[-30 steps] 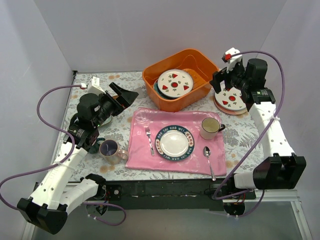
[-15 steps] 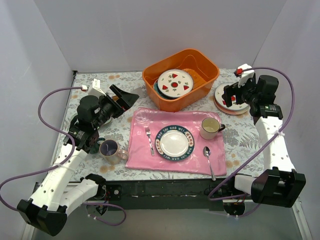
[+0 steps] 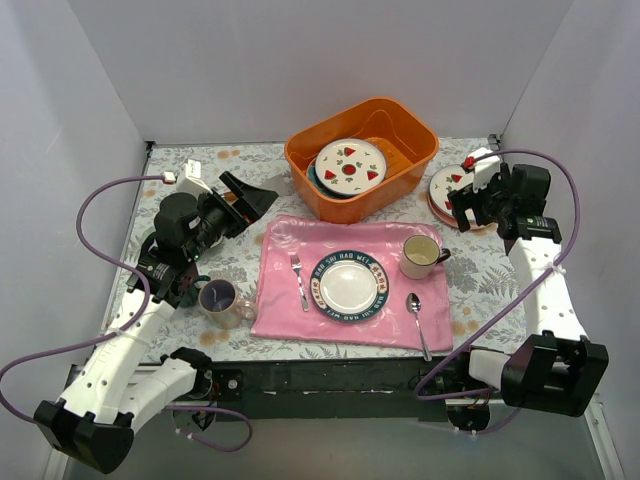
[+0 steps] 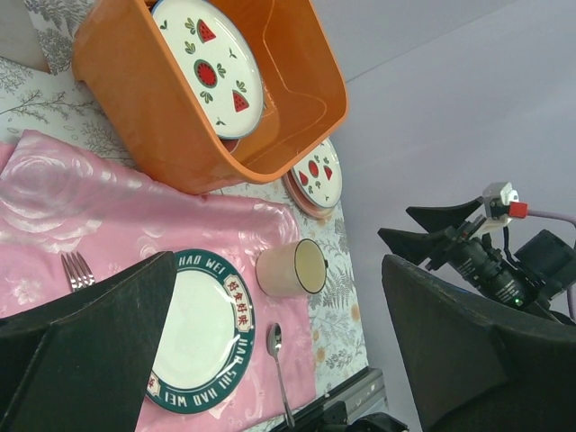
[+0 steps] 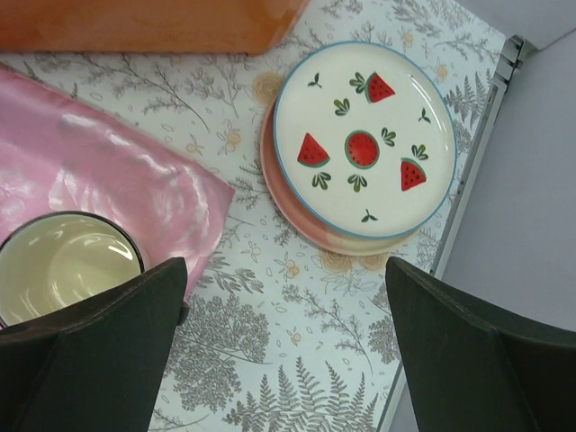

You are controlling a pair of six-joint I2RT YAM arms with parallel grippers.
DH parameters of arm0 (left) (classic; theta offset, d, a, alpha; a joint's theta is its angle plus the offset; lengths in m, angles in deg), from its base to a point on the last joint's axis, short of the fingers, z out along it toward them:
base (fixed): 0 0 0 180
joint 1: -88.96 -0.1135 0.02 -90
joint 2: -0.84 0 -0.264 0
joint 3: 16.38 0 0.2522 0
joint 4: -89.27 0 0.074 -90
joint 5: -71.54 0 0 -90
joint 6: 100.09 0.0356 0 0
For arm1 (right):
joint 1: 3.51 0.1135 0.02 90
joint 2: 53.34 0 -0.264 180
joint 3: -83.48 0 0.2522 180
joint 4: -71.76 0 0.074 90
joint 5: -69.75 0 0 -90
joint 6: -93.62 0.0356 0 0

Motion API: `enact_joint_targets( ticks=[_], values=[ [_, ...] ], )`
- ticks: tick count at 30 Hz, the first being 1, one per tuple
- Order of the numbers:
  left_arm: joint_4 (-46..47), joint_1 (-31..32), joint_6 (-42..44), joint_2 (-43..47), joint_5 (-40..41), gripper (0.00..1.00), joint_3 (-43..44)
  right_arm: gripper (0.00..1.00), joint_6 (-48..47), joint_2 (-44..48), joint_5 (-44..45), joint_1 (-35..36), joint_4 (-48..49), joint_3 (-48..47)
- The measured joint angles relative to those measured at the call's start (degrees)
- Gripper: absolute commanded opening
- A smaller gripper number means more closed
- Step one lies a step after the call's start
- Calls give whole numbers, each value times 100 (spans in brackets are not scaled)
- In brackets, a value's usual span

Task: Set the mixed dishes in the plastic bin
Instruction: Pick up the plate at the center of the board.

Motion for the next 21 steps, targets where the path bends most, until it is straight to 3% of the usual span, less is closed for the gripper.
enact_joint_targets(
  ticks=[9,21],
  values=[
    [2,0,96,-20,0,98,0,97,-874,-385,507,-50,-70,166],
    [20,-20,192,-184,-79,98,0,81,-2498,-1445,522,-52,461,243]
  ],
)
